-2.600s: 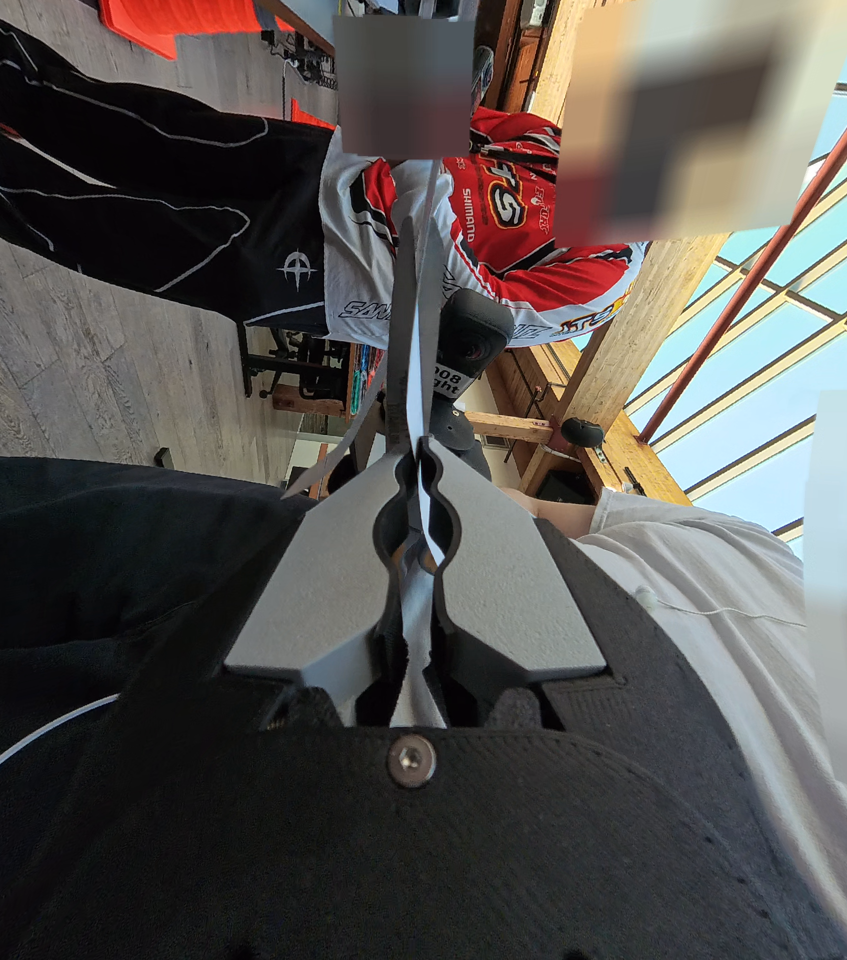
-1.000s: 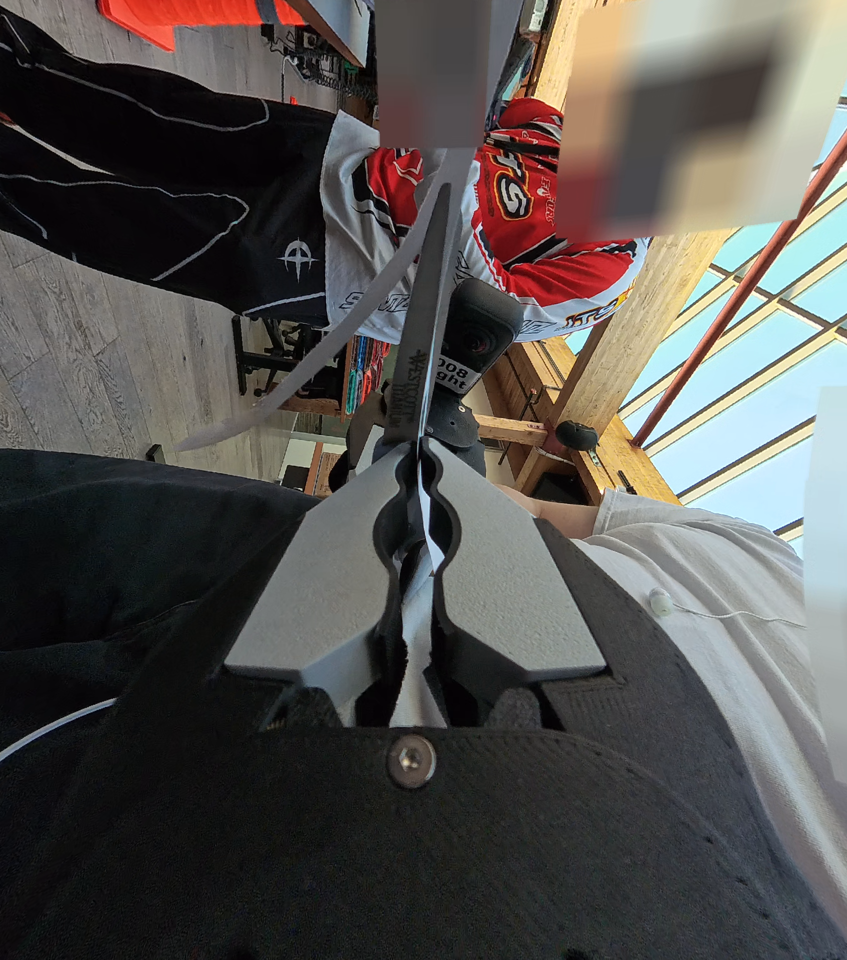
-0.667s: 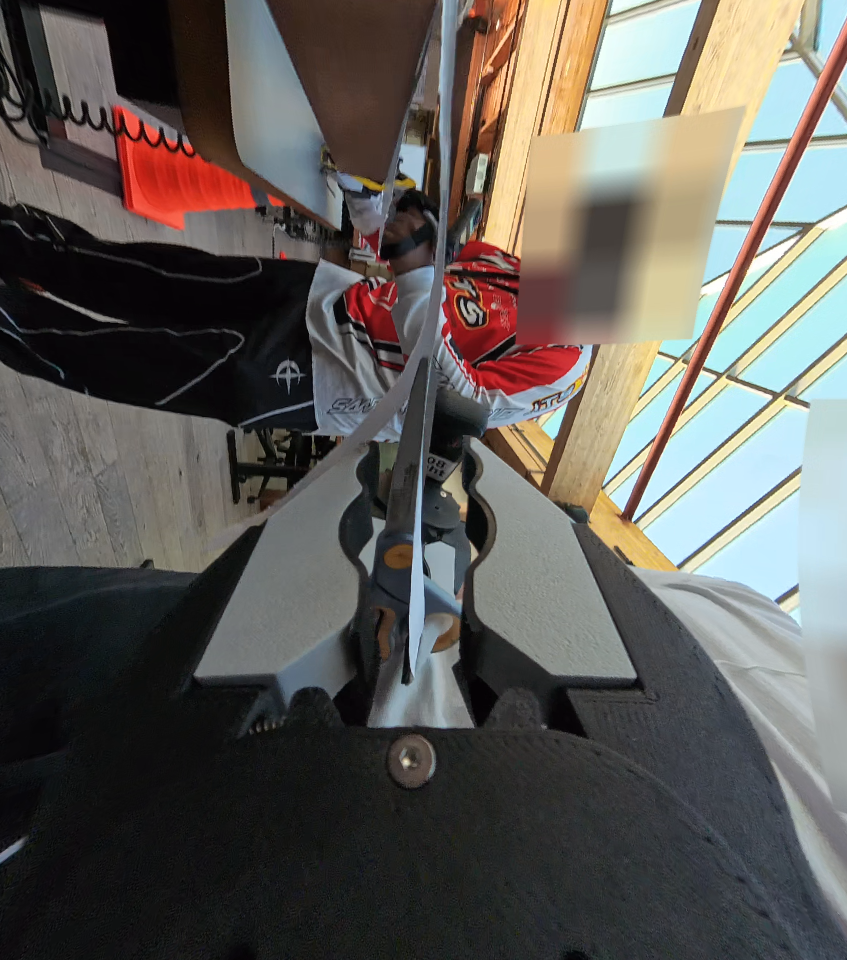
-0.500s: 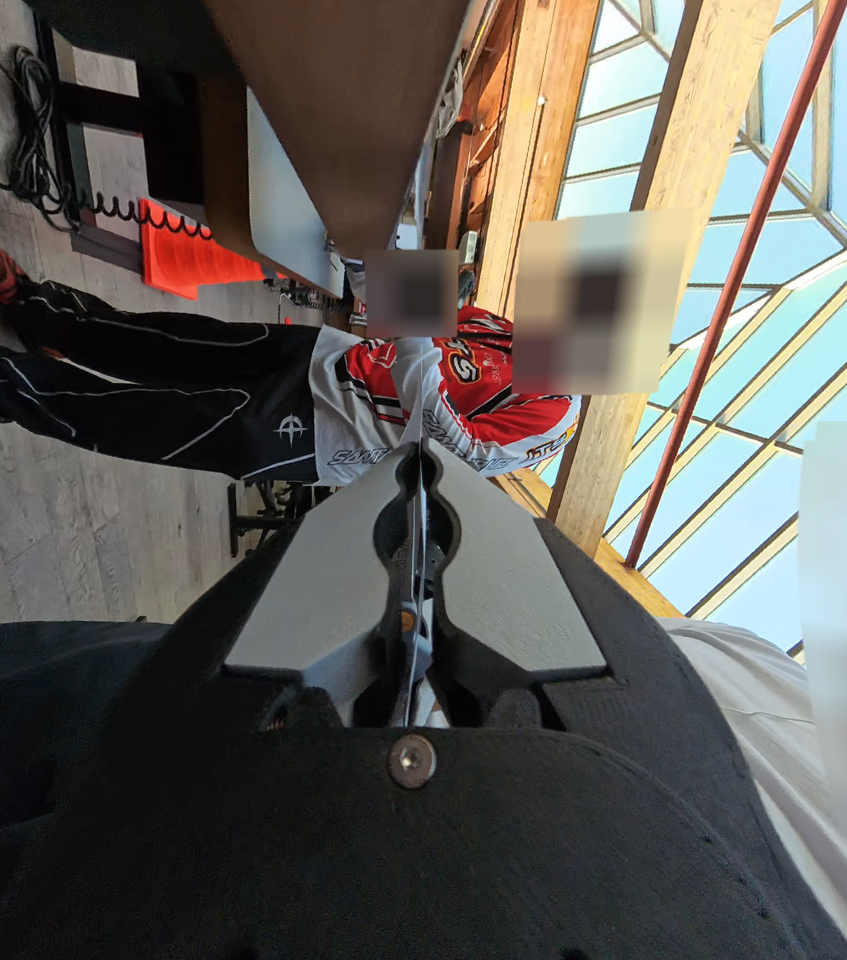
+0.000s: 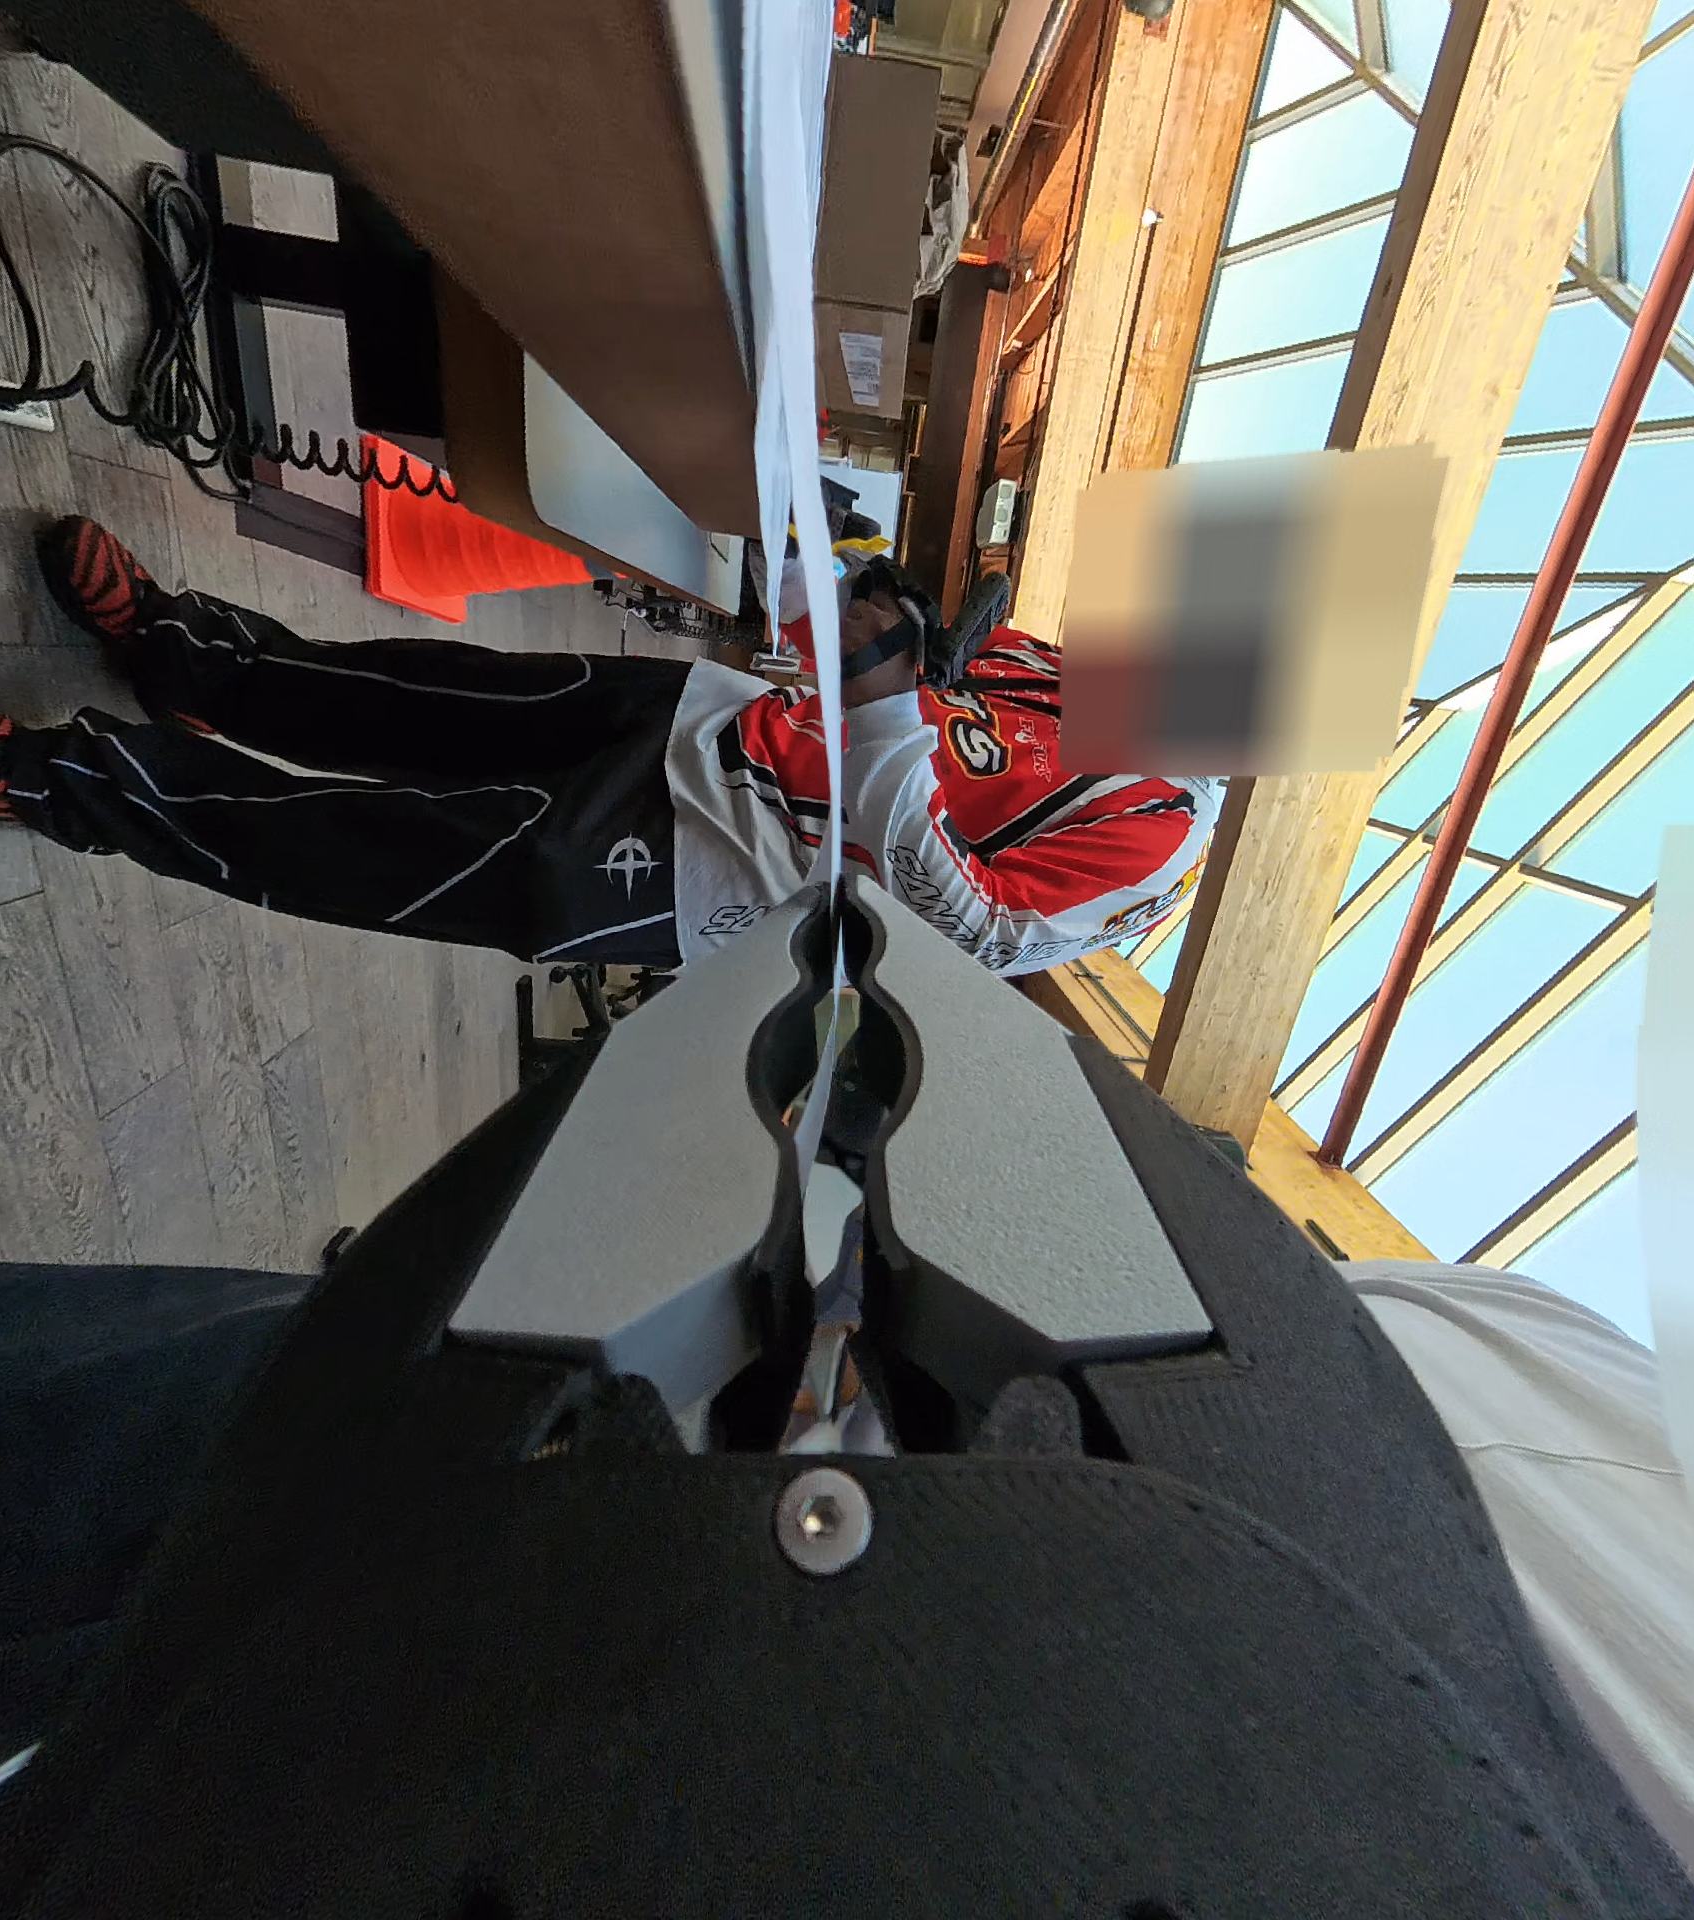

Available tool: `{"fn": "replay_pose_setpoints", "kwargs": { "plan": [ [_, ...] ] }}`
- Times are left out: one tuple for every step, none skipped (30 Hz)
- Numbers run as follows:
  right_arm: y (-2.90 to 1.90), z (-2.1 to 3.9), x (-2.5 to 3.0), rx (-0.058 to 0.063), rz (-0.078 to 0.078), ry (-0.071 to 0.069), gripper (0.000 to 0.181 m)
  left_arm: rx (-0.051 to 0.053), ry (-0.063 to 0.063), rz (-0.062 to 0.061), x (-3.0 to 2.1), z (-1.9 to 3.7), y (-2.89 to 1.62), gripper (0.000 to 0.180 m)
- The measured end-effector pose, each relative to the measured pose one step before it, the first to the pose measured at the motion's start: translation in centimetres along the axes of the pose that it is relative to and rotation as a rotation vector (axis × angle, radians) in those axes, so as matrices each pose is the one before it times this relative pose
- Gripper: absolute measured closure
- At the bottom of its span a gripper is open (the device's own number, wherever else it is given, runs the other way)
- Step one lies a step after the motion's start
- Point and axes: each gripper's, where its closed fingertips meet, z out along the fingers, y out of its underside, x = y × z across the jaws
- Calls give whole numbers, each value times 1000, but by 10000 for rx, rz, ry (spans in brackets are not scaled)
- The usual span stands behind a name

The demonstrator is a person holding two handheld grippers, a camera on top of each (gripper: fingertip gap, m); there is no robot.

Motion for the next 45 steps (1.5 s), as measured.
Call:
{"fn": "replay_pose_setpoints", "kwargs": {
  "plan": [
    [43,18,259,-14,-28,15,181,288,119,-140,-858,-1640,-120,160],
    [19,51,428,2,-127,166,181,247,352,-227,-429,-1917,-407,160],
    [110,98,373,-69,-174,99,181,112,830,-315,522,-2203,-742,160],
    [89,135,333,-52,-7,-18,181,42,1177,-342,1602,-2378,-1235,159],
    [114,172,415,-72,140,-65,181,7,1300,-280,2561,-2309,-1763,160],
    [136,200,549,-128,189,-70,181,-120,1410,-230,3352,-2017,-2056,160],
    [56,202,605,-129,234,-115,181,-173,1421,-291,3802,-1532,-2321,160],
    [-95,136,620,-83,293,-189,181,-254,1304,-357,3873,-888,-2416,160],
    [-268,60,655,-32,353,-209,181,-322,1096,-520,3379,-392,-2442,160],
    [-374,-9,528,-49,345,-292,181,-117,848,-659,2675,-75,-2594,159],
    [-447,-81,454,-64,344,-328,181,-111,561,-615,2212,259,-2361,159],
    [-561,-124,440,-45,299,-286,181,-255,46,-231,1503,515,-1966,159],
    [-581,-151,411,-40,206,-260,181,-244,-361,-21,768,505,-1756,159],
    [-515,-177,396,-64,142,-230,181,-236,-268,2,717,277,-1347,159],
    [-649,-235,557,110,137,-129,181,-231,42,-13,1113,-48,-772,159],
    [-632,-239,692,172,104,-32,181,-147,264,93,1571,-294,-278,159],
    [-421,-165,706,35,60,19,181,35,331,326,1868,-419,-14,159],
    [-406,-114,670,59,124,19,181,196,414,403,2185,-313,66,160],
    [-375,-113,415,32,128,-88,181,59,646,402,2719,48,276,160],
    [-434,-84,229,19,126,-128,181,-322,734,356,2859,640,616,160],
    [-477,-71,-22,6,113,-196,181,-627,472,262,2331,1261,771,160],
    [-619,-77,-288,40,79,-273,181,-637,265,288,1746,1537,577,159],
    [-784,-75,-308,120,25,-217,181,-428,223,287,1317,1507,182,159],
    [-856,-50,-241,140,-56,-111,181,-249,222,191,946,1240,-103,159],
    [-802,-2,-254,84,-122,-84,181,-82,180,128,593,974,-375,159],
    [-837,20,-172,118,-83,-26,181,78,140,53,329,777,-553,159],
    [-763,63,-167,98,-16,-31,181,56,314,6,444,449,-425,158],
    [-546,100,-384,-24,-32,-148,181,381,229,-172,281,31,-1032,159],
    [-440,138,-371,-40,-34,-140,181,164,-59,16,-36,109,-698,159],
    [-364,186,-219,-25,-47,-60,181,-251,-18,25,-14,199,-64,159],
    [-219,202,-198,-62,-83,-49,181,-416,156,-105,187,239,267,158],
    [-158,205,-113,-46,-68,-29,181,-106,131,-172,109,128,-4,158],
    [-82,193,-23,-29,-38,-1,181,-8,60,-83,3,58,13,157],
    [43,199,41,-71,-32,17,181,38,-15,3,-19,25,-31,157],
    [138,186,59,-96,-21,28,181,60,-94,-51,-65,-19,-47,157],
    [192,173,46,-102,-12,21,181,60,-130,9,-29,-19,8,156],
    [236,129,-19,-122,-33,0,181,56,-176,158,-45,-54,28,155],
    [186,93,-37,-89,-25,-4,181,138,-193,183,-47,-217,-65,151],
    [90,50,-6,-44,-19,34,181,244,-190,106,-85,-370,-155,148],
    [38,5,-6,-28,-27,37,181,386,-86,68,15,-489,-307,146],
    [-42,-16,2,1,-11,40,181,366,-151,115,-120,-575,-309,145],
    [-43,-33,83,-14,5,86,181,308,-154,184,-152,-616,-252,141],
    [-58,-11,53,-29,5,54,181,193,-55,236,-91,-651,-42,135],
    [-134,-10,58,13,3,33,181,184,-12,179,-189,-749,95,133],
    [-171,36,156,15,-14,89,181,353,7,70,-416,-918,27,132]
  ]
}}
